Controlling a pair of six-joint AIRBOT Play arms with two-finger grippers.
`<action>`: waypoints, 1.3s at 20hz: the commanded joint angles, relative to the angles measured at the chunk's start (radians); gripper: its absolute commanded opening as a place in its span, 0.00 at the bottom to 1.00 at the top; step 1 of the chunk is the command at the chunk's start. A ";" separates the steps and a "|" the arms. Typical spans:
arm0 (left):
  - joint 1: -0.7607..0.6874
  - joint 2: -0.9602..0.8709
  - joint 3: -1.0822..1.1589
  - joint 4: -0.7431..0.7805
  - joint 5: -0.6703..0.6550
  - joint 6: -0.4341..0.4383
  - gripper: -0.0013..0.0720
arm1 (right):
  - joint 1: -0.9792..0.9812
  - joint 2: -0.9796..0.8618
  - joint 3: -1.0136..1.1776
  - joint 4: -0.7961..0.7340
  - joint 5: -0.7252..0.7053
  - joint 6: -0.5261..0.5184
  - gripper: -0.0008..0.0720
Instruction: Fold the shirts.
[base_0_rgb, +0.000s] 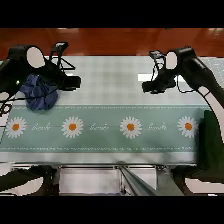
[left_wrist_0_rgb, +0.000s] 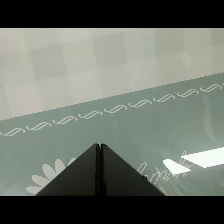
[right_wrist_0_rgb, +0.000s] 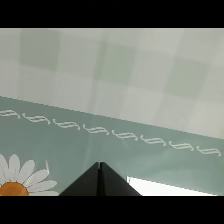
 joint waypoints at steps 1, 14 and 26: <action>0.000 -0.001 0.000 0.000 0.000 0.000 0.04 | 0.001 0.000 0.000 0.000 0.000 0.000 0.04; 0.000 -0.001 0.000 0.000 0.000 -0.001 0.04 | 0.001 0.000 0.000 0.000 0.000 0.000 0.04; 0.162 0.000 0.187 0.273 0.056 0.144 0.59 | 0.001 0.175 -0.048 -0.235 -0.172 -0.021 0.57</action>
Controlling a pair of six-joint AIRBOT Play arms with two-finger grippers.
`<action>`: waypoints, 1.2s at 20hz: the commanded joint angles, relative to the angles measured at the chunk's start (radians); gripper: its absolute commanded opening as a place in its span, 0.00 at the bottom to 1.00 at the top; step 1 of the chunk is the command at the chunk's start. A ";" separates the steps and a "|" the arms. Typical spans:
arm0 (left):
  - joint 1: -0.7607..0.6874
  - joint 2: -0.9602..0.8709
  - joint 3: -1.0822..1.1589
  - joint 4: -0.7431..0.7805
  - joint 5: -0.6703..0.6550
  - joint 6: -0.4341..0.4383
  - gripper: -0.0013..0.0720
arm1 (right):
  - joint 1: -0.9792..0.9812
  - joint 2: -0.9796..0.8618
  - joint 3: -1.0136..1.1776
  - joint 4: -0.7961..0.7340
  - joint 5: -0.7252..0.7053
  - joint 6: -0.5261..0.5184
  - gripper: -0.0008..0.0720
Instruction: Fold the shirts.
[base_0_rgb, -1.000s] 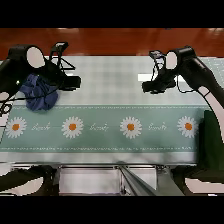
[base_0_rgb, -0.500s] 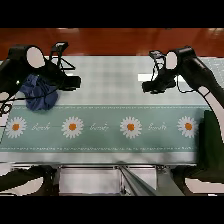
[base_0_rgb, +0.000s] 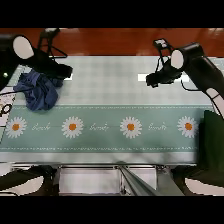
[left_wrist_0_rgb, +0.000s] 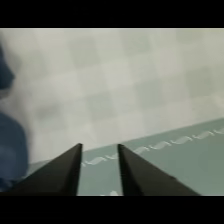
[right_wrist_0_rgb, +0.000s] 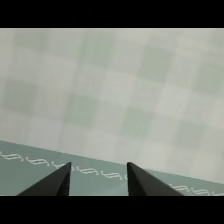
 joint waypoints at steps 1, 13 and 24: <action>0.111 -0.002 0.058 0.145 0.045 0.028 0.71 | 0.002 0.119 -0.070 -0.085 -0.063 0.003 0.57; 0.403 -0.296 0.058 -0.041 0.037 -0.052 0.71 | 0.002 0.341 -0.615 0.134 -0.365 0.140 0.57; 0.394 -0.500 0.058 -0.046 0.091 -0.053 0.71 | 0.002 0.342 -0.616 0.131 -0.393 0.186 0.57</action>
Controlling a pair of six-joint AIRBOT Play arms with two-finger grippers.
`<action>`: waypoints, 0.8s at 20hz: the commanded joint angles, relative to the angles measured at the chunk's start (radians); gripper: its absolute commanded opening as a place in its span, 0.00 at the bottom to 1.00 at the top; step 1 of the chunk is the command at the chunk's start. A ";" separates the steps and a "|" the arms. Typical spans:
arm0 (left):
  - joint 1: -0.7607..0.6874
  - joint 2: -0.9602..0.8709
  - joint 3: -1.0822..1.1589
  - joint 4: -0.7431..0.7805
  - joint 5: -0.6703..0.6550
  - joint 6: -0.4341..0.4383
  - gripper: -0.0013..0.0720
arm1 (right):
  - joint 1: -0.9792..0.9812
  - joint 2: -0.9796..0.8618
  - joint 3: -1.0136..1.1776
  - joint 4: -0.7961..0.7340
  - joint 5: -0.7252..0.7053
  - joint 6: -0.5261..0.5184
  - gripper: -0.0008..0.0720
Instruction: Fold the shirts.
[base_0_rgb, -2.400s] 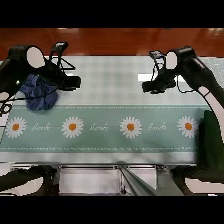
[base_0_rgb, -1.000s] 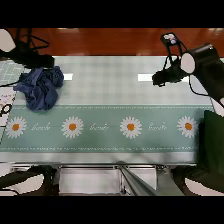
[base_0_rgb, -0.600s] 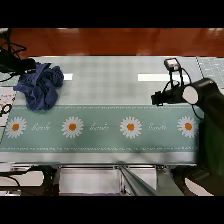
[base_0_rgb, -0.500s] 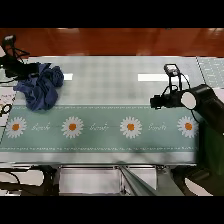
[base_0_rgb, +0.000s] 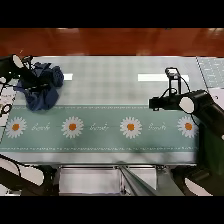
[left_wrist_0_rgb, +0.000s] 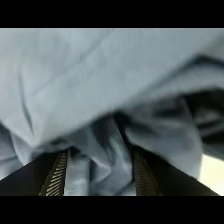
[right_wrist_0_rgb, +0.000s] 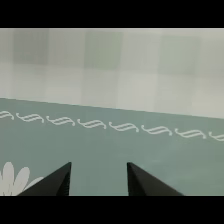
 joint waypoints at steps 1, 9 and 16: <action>-0.003 -0.035 0.000 -0.003 0.013 -0.002 0.70 | 0.001 0.002 -0.002 0.009 -0.005 0.027 0.57; -0.040 0.106 0.192 -0.100 -0.055 0.000 0.04 | 0.001 0.100 0.008 0.079 0.027 0.046 0.57; -0.134 0.412 0.411 -0.130 -0.006 0.055 0.04 | 0.001 0.390 0.066 0.074 0.179 0.001 0.57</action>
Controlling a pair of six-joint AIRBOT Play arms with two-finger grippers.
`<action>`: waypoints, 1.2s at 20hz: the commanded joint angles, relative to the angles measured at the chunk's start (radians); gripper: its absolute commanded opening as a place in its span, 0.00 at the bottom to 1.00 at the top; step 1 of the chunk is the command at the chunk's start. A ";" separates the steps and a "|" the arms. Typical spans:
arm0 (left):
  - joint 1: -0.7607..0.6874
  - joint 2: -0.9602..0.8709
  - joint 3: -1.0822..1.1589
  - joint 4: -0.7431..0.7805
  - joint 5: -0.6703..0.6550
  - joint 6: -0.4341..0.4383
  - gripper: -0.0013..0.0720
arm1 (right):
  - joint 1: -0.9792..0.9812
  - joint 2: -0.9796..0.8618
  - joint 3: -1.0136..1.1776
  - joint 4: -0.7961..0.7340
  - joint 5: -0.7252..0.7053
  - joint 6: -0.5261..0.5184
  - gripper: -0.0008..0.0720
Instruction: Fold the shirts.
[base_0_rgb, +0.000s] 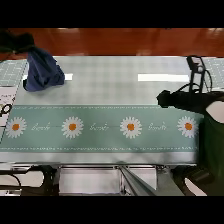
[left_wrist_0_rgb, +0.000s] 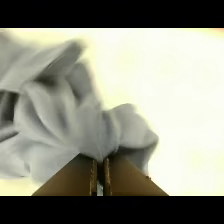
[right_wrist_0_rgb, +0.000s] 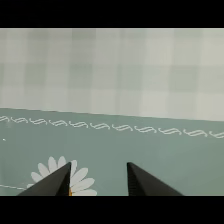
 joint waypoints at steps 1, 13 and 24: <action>-0.062 0.154 0.097 -0.018 0.062 0.037 0.04 | 0.001 0.128 0.011 0.004 0.049 -0.009 0.57; -0.506 0.423 0.185 -0.019 0.297 0.105 0.04 | 0.001 0.263 0.011 0.116 0.113 -0.048 0.57; -0.700 0.598 -0.553 -0.050 0.284 -0.121 0.04 | 0.001 0.267 0.010 0.071 0.138 -0.018 0.57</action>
